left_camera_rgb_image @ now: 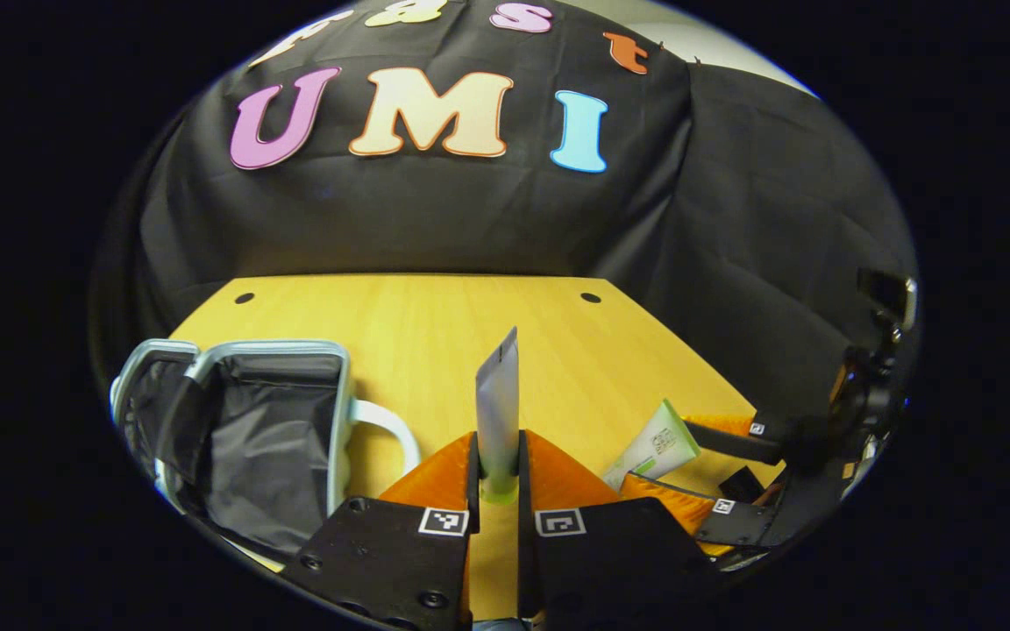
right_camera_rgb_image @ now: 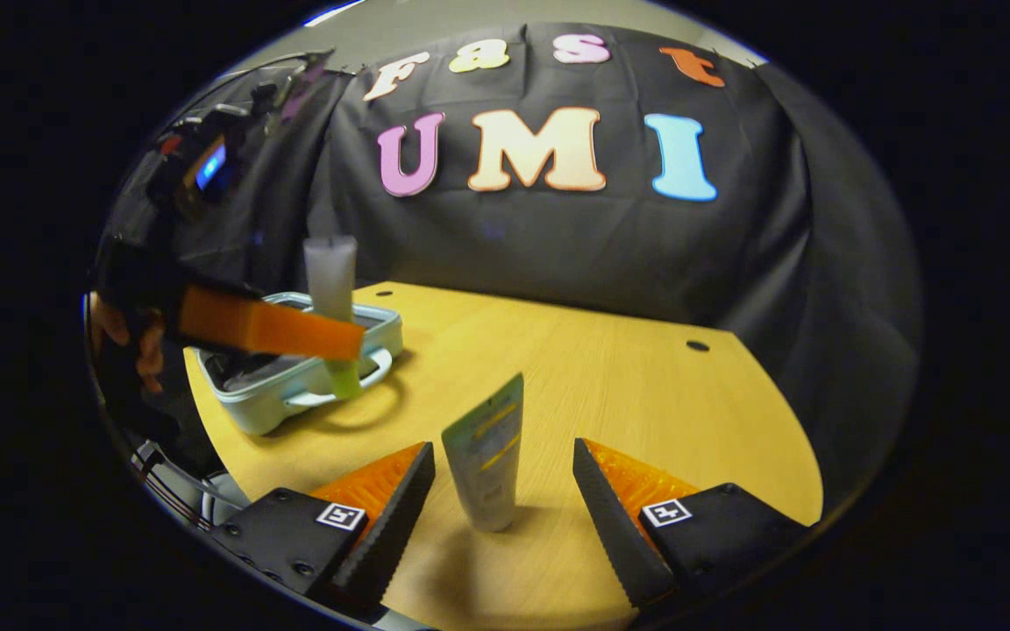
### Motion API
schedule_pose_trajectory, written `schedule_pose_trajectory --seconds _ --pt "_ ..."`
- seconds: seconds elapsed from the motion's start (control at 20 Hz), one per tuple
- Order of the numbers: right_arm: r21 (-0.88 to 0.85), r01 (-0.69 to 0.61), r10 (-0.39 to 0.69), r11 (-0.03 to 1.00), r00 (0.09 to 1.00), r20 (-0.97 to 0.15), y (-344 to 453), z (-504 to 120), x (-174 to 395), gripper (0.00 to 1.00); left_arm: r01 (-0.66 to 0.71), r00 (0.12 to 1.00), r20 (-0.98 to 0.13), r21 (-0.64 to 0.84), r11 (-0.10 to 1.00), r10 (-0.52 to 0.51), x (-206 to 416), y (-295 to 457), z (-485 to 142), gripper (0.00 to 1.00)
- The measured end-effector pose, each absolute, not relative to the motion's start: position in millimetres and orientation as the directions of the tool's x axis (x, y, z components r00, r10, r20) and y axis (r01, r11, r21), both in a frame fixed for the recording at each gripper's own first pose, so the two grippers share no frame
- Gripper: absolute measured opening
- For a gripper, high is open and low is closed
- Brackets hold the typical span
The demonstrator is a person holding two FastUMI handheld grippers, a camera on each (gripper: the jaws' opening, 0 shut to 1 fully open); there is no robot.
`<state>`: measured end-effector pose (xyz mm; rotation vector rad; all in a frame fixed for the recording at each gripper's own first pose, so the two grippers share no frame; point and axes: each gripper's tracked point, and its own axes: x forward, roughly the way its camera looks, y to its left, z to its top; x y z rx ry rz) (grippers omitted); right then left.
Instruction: First open the suitcase, pack the skin care products into it, and then close the suitcase.
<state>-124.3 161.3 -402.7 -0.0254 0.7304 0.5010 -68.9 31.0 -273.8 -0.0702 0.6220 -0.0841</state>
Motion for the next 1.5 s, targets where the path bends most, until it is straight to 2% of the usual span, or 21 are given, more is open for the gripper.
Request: schedule_pose_trajectory --seconds 0.1,0.15,0.3,0.35,0.4,0.5,0.7,0.85,1.0,1.15,1.2,1.25,1.4,1.5 --pt "0.172 -0.435 0.428 0.884 0.604 -0.672 166.2 -420.5 -132.1 0.87 -0.008 0.807 -0.590 -0.061 0.998 -0.030 -80.0 54.2 -264.7 0.13" --pt "0.168 -0.427 0.417 0.888 0.600 -0.682 165.8 -425.4 -134.3 0.77 -0.045 0.804 -0.595 -0.059 0.997 0.001 -86.6 64.3 -259.3 0.13" --pt "0.237 -0.444 0.469 0.864 0.541 -0.698 182.5 -422.4 -140.5 0.34 -0.120 0.786 -0.615 -0.044 0.992 0.068 -104.1 97.8 -250.2 0.13" --pt "0.236 -0.448 0.469 0.862 0.533 -0.704 183.8 -420.1 -138.3 0.29 -0.146 0.781 -0.616 -0.017 0.989 0.105 -107.6 115.1 -248.7 0.13" --pt "0.220 -0.447 0.459 0.867 0.542 -0.704 184.2 -415.8 -130.4 0.32 -0.167 0.765 -0.629 0.015 0.986 0.139 -110.9 133.4 -251.3 0.13" --pt "0.236 -0.432 0.457 0.871 0.530 -0.714 193.7 -405.1 -124.4 0.29 -0.205 0.716 -0.670 0.070 0.976 0.198 -115.7 169.6 -262.6 0.13" --pt "0.309 -0.397 0.486 0.864 0.498 -0.718 246.5 -370.7 -114.7 0.29 -0.226 0.609 -0.767 0.077 0.971 0.203 -128.2 221.1 -293.9 0.13" --pt "0.385 -0.418 0.558 0.823 0.464 -0.688 313.7 -334.2 -111.2 0.28 -0.200 0.537 -0.828 0.061 0.978 0.161 -133.7 243.5 -324.2 0.13" --pt "0.472 -0.430 0.631 0.770 0.397 -0.667 382.0 -315.6 -115.8 0.28 -0.150 0.503 -0.856 0.044 0.988 0.115 -133.1 256.2 -348.9 0.14" --pt "0.504 -0.444 0.656 0.741 0.316 -0.686 438.1 -322.1 -131.9 0.28 -0.126 0.531 -0.845 -0.010 0.992 0.058 -126.1 264.8 -353.1 0.18" --pt "0.506 -0.446 0.654 0.739 0.294 -0.697 452.6 -329.0 -137.4 0.24 -0.115 0.555 -0.831 -0.029 0.993 0.040 -121.4 269.1 -345.4 0.21" --pt "0.506 -0.440 0.647 0.742 0.274 -0.711 465.0 -338.5 -142.6 0.28 -0.104 0.576 -0.817 -0.046 0.993 0.023 -118.3 273.5 -339.0 0.41" --pt "0.522 -0.372 0.609 0.768 0.172 -0.774 493.8 -375.7 -162.8 0.28 -0.091 0.631 -0.776 -0.051 0.995 0.018 -108.8 301.9 -309.5 0.99" --pt "0.503 -0.316 0.559 0.804 0.116 -0.821 497.2 -402.7 -171.4 0.28 -0.115 0.665 -0.746 -0.049 0.992 0.040 -101.8 328.5 -293.8 0.95"
